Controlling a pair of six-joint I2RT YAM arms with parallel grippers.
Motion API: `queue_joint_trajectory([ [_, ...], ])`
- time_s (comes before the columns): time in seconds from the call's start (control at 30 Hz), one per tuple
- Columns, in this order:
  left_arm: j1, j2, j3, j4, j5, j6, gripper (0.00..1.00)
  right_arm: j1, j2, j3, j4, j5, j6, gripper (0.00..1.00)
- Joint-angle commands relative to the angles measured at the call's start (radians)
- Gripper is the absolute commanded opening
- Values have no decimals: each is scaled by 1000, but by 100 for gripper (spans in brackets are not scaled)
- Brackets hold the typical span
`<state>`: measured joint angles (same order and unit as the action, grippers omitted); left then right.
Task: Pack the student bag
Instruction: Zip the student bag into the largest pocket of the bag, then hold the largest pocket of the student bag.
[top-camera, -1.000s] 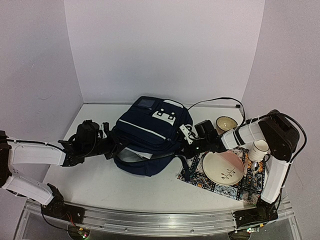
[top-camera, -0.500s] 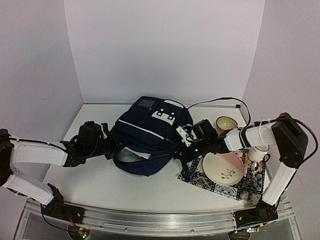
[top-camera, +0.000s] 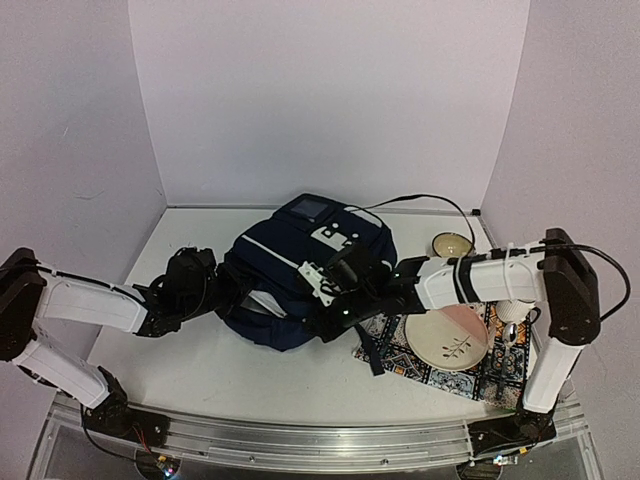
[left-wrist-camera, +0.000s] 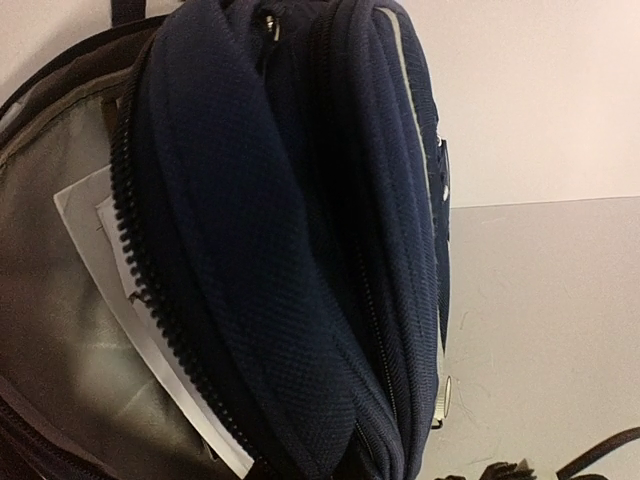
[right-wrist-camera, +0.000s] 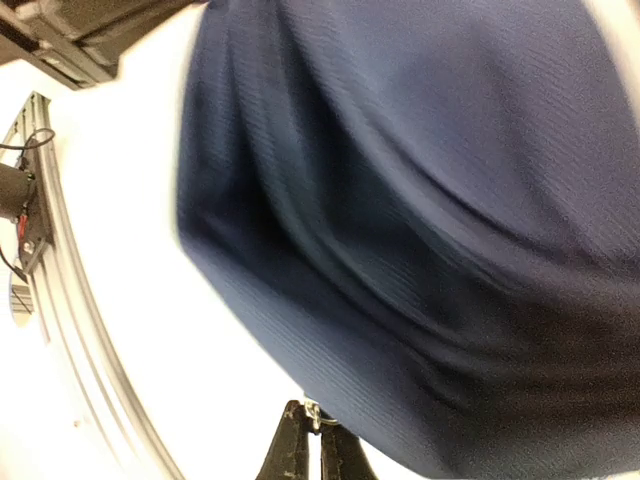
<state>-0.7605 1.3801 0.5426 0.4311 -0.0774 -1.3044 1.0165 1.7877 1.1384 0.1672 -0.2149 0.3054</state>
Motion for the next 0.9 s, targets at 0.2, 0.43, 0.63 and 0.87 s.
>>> queue_joint_trajectory([
  [0.2, -36, 35, 10, 66, -22, 15, 5, 99, 131, 260, 14, -24, 49, 2],
  [0.43, -33, -111, -78, 49, -91, 133, 31, 99, 74, 243, -22, 26, -21, 14],
  [0.63, -30, -214, -80, -78, -96, 286, 47, 99, -4, 192, -72, 17, -137, 31],
  [0.87, -33, -318, -71, -269, -119, 453, 54, 97, -116, 86, -117, 133, -330, 50],
])
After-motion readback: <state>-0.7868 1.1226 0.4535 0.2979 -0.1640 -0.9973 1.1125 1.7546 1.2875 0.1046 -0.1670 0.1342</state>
